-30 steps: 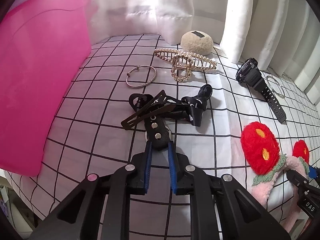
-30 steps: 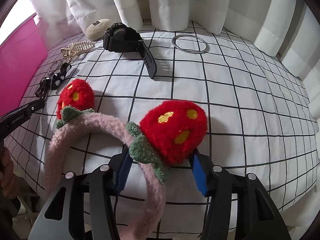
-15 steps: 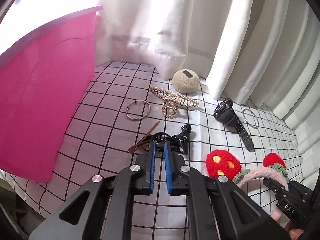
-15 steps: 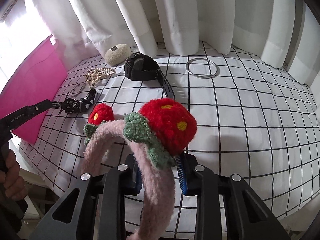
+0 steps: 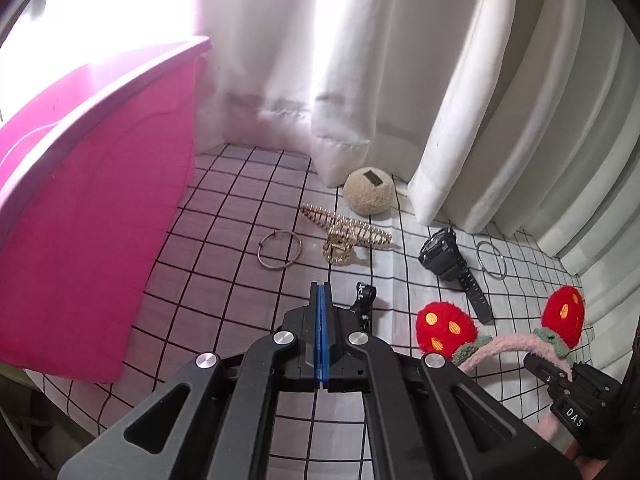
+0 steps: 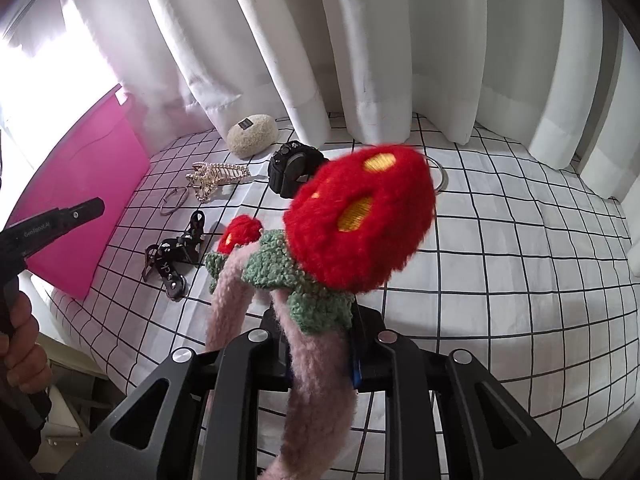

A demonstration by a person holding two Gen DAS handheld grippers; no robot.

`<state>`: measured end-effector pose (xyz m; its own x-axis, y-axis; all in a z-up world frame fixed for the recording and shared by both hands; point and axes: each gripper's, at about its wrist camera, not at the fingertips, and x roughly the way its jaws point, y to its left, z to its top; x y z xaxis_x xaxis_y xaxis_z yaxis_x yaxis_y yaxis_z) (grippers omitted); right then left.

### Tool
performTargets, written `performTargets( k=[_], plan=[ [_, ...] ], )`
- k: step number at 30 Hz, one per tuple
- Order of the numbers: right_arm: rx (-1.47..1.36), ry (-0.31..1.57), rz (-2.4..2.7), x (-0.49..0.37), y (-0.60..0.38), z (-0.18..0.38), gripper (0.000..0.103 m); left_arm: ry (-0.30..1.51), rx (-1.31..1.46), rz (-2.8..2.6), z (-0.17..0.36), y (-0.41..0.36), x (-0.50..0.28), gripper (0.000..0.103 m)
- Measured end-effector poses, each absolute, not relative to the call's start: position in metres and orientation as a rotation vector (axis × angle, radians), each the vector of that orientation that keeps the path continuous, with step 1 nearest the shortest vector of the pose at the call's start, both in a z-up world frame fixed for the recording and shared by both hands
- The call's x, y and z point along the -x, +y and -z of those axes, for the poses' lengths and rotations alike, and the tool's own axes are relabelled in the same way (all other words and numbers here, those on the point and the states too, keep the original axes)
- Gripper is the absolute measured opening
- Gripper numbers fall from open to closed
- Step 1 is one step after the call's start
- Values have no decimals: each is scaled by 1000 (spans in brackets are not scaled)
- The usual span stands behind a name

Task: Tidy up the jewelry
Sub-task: 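Close the right tool on the headband and lift it while the left tool grasps the black clip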

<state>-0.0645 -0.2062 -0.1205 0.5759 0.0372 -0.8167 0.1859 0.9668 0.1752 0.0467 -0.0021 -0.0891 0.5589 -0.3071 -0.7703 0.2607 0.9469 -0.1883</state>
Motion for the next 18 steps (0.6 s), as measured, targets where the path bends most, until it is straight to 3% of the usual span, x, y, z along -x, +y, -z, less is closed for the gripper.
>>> performTargets(
  k=[6, 18],
  plan=[
    [-268, 972, 88, 65, -209, 129, 18, 1028, 23, 349, 134, -14, -35, 1],
    [-309, 993, 89, 66, -216, 143, 18, 1039, -132, 403, 169, -13, -46, 5]
  ],
)
